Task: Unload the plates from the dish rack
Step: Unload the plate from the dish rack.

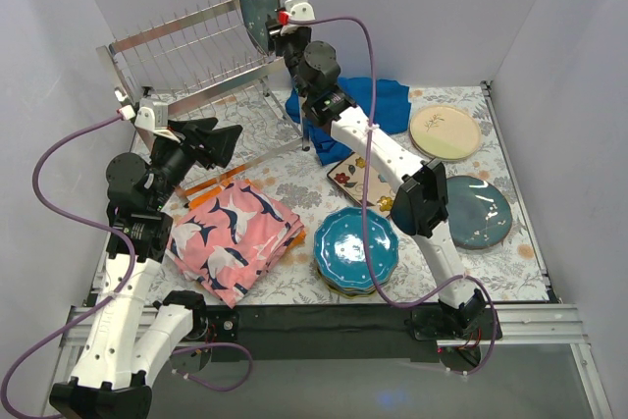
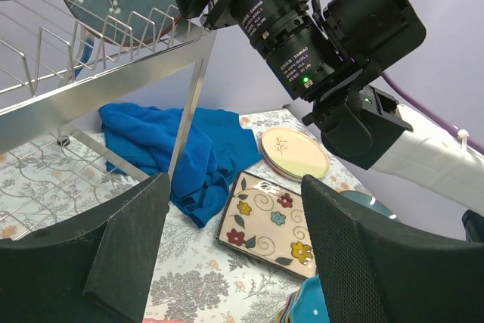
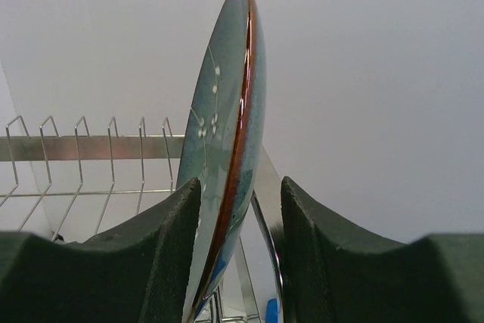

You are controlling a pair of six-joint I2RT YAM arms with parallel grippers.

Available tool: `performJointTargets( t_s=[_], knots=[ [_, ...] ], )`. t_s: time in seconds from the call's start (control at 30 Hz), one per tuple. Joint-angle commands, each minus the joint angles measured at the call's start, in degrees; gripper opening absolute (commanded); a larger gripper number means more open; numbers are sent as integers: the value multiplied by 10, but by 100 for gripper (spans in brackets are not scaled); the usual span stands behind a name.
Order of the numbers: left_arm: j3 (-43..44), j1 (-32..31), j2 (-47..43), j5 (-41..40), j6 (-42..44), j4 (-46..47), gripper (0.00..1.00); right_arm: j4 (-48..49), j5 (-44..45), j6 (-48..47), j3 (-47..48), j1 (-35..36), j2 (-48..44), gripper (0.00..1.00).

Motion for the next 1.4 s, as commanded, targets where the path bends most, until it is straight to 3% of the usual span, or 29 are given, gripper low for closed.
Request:
performJointTargets(
  t_s=[0.0, 0.13, 0.23, 0.3, 0.43, 0.77, 0.87, 1.1, 1.37],
  knots=[
    [-1, 9, -3, 10, -2, 8, 68, 58, -8, -29, 30, 4, 11, 51],
    [-1, 11, -3, 10, -2, 9, 68, 61, -24, -44, 32, 4, 18, 51],
    [-2, 14, -1, 12, -5, 12, 68, 67, -26, -70, 28, 4, 23, 35],
    [-3, 16, 0, 12, -4, 12, 68, 73, -26, -82, 23, 5, 21, 29],
    [-5, 17, 0, 7, -3, 12, 68, 92, -31, -96, -1, 5, 10, 2],
    [-5, 20, -1, 1, -1, 11, 68, 134, -72, -141, -1, 17, 2, 1],
    [-5, 23, 1, 5, -3, 12, 68, 153, -72, -117, -3, 21, -7, 1],
    [-7, 30, 4, 11, -8, 15, 68, 184, -40, 39, 25, 21, 3, 1],
    [-7, 31, -1, 10, -9, 16, 68, 208, -27, 88, 27, 21, -7, 1]
  ],
)
